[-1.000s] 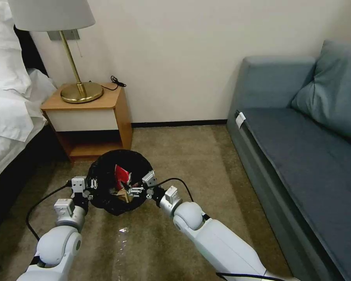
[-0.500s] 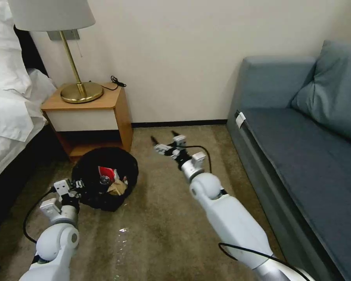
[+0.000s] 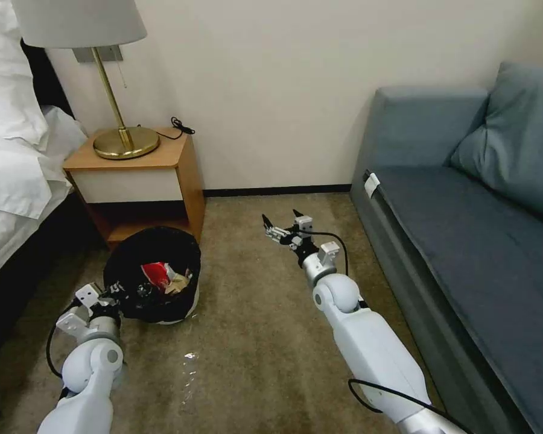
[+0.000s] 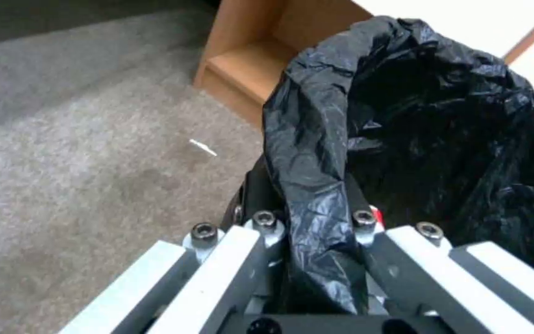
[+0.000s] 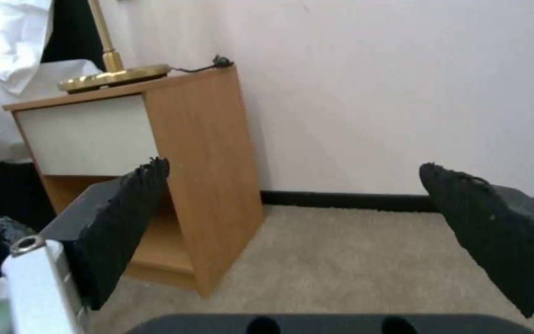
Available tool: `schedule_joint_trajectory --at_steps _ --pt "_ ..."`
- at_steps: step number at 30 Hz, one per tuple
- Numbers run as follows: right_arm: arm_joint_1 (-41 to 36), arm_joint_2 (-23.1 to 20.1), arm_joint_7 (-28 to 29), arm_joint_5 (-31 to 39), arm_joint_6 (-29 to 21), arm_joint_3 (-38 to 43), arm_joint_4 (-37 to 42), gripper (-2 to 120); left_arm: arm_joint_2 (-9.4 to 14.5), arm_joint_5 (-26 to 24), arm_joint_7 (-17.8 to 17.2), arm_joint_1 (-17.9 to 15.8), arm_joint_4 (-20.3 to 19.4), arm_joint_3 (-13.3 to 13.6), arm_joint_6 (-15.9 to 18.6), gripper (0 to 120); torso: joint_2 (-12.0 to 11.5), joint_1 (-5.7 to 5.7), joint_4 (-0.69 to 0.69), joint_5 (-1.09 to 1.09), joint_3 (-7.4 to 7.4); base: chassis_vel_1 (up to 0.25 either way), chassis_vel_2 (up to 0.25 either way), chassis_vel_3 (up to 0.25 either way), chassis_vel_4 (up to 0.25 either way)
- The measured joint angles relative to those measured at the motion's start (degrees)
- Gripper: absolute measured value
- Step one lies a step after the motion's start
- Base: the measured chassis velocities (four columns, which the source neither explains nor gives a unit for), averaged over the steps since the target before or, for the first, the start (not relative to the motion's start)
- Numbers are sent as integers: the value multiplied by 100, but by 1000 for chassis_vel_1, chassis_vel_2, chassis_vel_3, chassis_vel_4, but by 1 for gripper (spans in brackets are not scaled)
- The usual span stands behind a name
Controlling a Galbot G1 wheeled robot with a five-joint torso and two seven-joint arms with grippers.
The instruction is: Pick up the trash bin, then pick up the garbage on the floor and place it into the trash bin.
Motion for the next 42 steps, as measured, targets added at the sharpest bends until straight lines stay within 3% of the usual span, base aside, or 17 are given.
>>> schedule_joint_trajectory --at_steps 7,13,20,22,26,28,35,38,42 --pt "-250 52 -133 -43 95 137 -9 100 41 -248 -119 -82 293 -35 -9 5 0 0 0 0 0 0 0 0 0" --pt "-406 30 -250 -35 142 186 52 100 90 -623 -165 -75 390 -51 69 5 0 0 -1 0 0 0 0 0 0" --pt "-519 -32 -342 -15 175 232 69 100 141 -712 -149 5 387 -54 118 8 0 0 0 2 -1 0 0 0 0" --pt "-549 -51 -356 -13 181 241 72 100 147 -699 -147 13 362 -47 158 20 0 0 -1 1 -1 0 0 0 0" --pt "-553 -54 -361 -7 182 243 83 100 148 -644 -151 21 338 -43 197 30 0 0 -1 -1 -1 0 0 0 0" --pt "-553 -54 -364 0 182 243 83 100 146 -565 -153 64 287 -40 213 43 0 0 -1 -1 -1 0 0 0 0" --pt "-553 -48 -370 5 172 237 77 100 187 -484 -160 221 128 -55 235 62 0 0 -1 -1 -1 0 0 0 0" --pt "-555 -14 -374 7 157 234 61 100 303 -352 -156 398 -42 -99 239 80 0 0 0 -1 -1 0 0 0 0" --pt "-576 5 -374 -2 151 232 61 100 338 -307 -155 453 -125 -128 250 89 0 0 0 0 -1 0 0 0 0"
